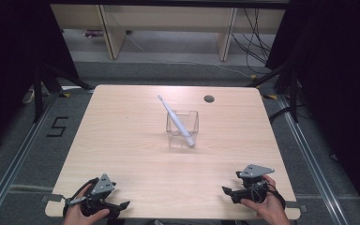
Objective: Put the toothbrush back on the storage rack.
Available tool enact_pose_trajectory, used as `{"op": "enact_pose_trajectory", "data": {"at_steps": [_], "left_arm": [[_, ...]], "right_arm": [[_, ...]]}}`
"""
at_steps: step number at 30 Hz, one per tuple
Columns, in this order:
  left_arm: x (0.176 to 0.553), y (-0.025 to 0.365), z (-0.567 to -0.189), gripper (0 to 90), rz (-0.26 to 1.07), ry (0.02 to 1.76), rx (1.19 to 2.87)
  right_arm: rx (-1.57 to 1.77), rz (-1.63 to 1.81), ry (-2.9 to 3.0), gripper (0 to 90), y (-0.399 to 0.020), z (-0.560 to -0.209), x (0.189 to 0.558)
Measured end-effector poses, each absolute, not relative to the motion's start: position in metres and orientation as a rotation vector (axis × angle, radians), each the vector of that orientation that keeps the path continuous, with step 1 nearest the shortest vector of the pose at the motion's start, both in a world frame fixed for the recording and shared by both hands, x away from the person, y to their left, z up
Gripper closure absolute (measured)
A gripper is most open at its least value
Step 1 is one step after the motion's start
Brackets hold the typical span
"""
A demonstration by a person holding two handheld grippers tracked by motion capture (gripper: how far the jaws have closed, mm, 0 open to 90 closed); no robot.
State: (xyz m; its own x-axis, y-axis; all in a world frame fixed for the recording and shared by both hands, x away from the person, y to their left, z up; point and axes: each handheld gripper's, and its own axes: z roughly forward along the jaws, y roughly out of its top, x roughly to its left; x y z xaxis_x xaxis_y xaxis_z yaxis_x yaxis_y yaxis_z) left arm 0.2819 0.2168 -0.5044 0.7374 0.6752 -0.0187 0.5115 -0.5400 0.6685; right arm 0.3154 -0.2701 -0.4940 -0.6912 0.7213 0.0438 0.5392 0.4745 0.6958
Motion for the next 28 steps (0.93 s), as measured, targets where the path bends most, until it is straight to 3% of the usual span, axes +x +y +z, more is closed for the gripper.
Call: {"op": "enact_pose_trajectory", "data": {"at_steps": [28], "left_arm": [[0.2829,0.2162,-0.5060,15.1,0.315,0.891,2.269]], "right_arm": [[1.071,1.016,2.479,20.7,-0.2731,-0.4934,0.3135]]}}
